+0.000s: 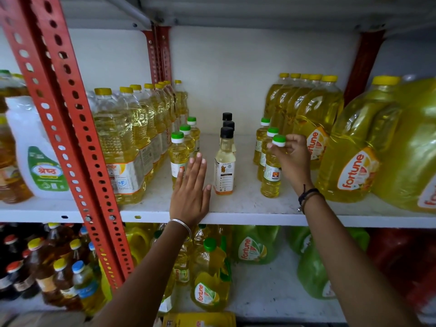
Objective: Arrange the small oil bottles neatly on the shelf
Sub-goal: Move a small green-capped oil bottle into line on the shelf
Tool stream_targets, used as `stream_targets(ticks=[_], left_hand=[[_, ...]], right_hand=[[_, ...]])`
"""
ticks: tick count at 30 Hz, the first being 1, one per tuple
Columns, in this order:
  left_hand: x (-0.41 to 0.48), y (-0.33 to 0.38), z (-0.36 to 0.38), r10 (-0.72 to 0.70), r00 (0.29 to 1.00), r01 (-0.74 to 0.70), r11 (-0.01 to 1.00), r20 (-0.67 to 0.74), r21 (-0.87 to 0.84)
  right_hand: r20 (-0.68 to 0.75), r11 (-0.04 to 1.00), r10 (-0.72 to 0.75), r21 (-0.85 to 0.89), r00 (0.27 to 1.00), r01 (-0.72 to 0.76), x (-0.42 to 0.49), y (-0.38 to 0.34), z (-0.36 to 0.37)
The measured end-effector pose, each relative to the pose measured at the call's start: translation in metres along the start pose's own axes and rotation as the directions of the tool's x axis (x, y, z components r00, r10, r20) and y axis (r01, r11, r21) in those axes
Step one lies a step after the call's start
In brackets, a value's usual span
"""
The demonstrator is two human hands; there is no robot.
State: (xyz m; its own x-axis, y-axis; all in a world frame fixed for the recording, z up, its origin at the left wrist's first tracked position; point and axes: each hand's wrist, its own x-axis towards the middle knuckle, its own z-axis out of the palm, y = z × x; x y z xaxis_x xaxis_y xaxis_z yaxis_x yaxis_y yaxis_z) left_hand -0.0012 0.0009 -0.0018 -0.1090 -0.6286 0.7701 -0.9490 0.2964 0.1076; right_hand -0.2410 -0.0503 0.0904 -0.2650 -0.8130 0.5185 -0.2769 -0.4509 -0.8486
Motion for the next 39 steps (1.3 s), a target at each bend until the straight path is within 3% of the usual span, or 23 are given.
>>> stream_targets(ticks=[9,33,37,39], left_hand=[[0.004,-0.002,0.0,0.008,1.0,-0.008,1.0,-0.011,0.001],[-0.001,0.0,0.0,-0.012,1.0,0.012,1.0,0.029,-0.026],[-0.006,-0.004,-0.006,-0.015,1.0,0.016,0.999,0.02,-0.047],[-0.01,-0.011,-0.01,-0.03,1.0,0.03,0.998,0.004,-0.047]], right_hand=[[0.057,0.995,-0.014,-0.1,0.998,0.02,0.0,-0.004,-0.006],[0.1,0.996,-0.043,-0.072,0.994,0.05,-0.051,-0.022,-0.039],[-0.006,0.992,-0.057,-0.109,0.998,0.056,-0.059,-0.028,-0.039],[-0.135,0.98,-0.177,-0.121,0.975,0.161,-0.067,-0.039,-0.036]])
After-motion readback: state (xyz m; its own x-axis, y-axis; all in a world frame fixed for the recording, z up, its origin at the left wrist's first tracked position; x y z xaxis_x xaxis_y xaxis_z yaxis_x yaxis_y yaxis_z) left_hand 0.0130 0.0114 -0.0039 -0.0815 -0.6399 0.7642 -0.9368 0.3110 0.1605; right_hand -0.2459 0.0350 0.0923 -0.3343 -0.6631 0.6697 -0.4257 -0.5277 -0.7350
